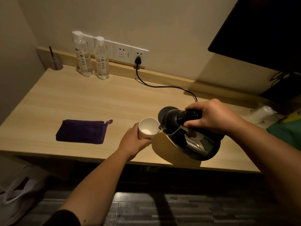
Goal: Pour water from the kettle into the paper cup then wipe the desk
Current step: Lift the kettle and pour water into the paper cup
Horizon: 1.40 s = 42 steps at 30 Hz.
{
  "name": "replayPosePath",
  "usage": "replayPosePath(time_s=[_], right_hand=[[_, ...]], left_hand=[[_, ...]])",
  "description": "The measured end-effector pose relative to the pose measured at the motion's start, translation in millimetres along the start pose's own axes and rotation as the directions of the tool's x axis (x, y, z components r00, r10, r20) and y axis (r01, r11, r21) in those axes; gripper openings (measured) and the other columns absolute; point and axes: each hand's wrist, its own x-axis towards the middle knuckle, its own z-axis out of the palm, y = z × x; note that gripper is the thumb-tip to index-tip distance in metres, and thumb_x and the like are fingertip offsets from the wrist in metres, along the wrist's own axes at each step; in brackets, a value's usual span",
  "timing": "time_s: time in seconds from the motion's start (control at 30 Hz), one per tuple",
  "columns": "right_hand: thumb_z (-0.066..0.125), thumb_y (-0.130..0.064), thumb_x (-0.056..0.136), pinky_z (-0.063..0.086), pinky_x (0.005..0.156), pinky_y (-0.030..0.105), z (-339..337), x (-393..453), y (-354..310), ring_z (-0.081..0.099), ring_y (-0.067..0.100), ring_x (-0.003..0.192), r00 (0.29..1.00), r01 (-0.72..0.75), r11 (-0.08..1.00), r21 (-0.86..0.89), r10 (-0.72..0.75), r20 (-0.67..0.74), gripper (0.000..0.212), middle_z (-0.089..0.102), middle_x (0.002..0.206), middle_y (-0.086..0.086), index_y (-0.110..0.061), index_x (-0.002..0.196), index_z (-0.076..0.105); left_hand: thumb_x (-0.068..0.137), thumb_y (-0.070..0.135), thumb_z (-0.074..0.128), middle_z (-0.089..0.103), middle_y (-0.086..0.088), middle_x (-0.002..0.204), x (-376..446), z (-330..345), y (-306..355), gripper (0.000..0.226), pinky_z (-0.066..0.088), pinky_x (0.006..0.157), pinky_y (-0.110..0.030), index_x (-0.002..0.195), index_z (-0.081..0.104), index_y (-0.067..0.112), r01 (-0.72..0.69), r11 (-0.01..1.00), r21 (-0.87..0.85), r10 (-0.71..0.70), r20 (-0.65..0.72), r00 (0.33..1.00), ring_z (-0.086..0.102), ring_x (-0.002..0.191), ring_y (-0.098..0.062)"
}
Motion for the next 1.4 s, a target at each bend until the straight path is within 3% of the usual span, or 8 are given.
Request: replayPosePath(time_s=[0.13,0.37,1.1,1.4], right_hand=[[0.072,-0.046,0.075,0.054,0.082,0.035,-6,4,-6,0.06,0.017,0.098,1.0,0.011,1.0,-0.016,-0.01,0.023,0.057,0.066,0.113,0.0,-0.023,0.126,0.059],[0.072,-0.044,0.077,0.046,0.071,0.022,-11,11,-12,0.056,0.012,0.09,0.999,0.033,0.997,-0.064,-0.032,0.017,0.056,0.067,0.11,0.0,-0.023,0.127,0.058],[0.072,-0.043,0.077,0.047,0.067,0.02,-24,25,-26,0.059,0.014,0.088,0.996,0.055,0.993,-0.109,-0.047,0.075,0.054,0.066,0.108,0.001,-0.022,0.125,0.06],[0.072,-0.044,0.077,0.05,0.072,0.025,-28,29,-31,0.06,0.017,0.089,0.994,0.081,0.986,-0.146,-0.069,0.08,0.053,0.067,0.106,0.002,-0.021,0.123,0.061]], left_hand=[[0.069,0.049,0.079,0.055,0.008,0.123,2,1,-3,0.079,0.044,0.08,-0.026,0.136,0.039,0.035,-0.01,1.0,0.024,0.011,-0.008,1.0,0.052,0.108,-0.012],[0.066,0.053,0.077,0.056,0.009,0.122,6,2,-10,0.081,0.045,0.081,-0.027,0.136,0.039,0.038,-0.021,0.999,0.034,0.021,-0.003,1.0,0.052,0.108,-0.012],[0.063,0.059,0.075,0.055,0.01,0.12,11,5,-20,0.083,0.05,0.09,-0.037,0.134,0.034,0.048,-0.033,0.998,0.048,0.034,-0.012,0.999,0.052,0.108,-0.011],[0.063,0.059,0.074,0.054,0.008,0.119,13,5,-22,0.083,0.05,0.091,-0.038,0.135,0.033,0.048,-0.035,0.998,0.057,0.035,0.0,0.999,0.051,0.108,-0.013]])
